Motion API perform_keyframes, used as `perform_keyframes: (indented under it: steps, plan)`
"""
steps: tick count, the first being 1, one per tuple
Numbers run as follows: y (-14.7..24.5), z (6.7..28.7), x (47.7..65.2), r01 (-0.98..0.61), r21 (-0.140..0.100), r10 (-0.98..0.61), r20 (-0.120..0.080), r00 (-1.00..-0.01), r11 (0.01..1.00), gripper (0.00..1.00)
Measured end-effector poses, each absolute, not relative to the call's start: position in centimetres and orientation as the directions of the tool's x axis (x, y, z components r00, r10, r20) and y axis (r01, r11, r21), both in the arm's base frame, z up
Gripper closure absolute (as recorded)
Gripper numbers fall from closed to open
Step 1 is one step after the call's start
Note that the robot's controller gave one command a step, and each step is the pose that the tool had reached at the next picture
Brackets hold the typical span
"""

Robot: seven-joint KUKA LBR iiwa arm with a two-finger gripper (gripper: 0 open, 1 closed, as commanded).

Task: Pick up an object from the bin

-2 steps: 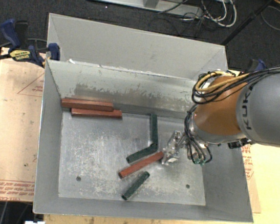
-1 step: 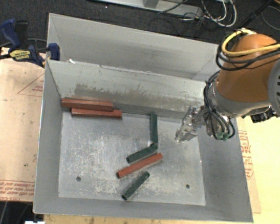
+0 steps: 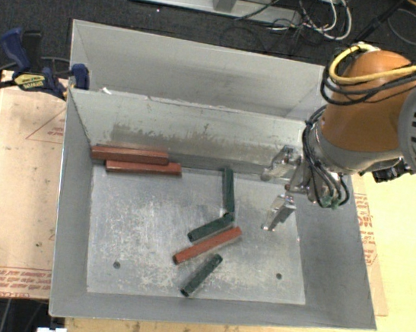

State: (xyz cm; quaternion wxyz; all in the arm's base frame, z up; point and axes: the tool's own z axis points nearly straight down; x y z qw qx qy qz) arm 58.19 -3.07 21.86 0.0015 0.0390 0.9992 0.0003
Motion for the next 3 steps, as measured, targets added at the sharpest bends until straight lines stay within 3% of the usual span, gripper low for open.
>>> perform_keyframes:
  steps: [1, 2, 3]
  plan:
    - [-3.1, 21.9, 58.2, 0.078, 0.001, 0.078, -0.003, -0.997, 0.997, 0.00]
    - [-2.0, 18.1, 58.1, 0.027, 0.000, 0.027, -0.009, -1.000, 1.000, 0.00]
    - [0.0, 8.5, 57.6, -0.019, 0.001, -0.019, -0.018, -1.000, 1.000, 1.00]
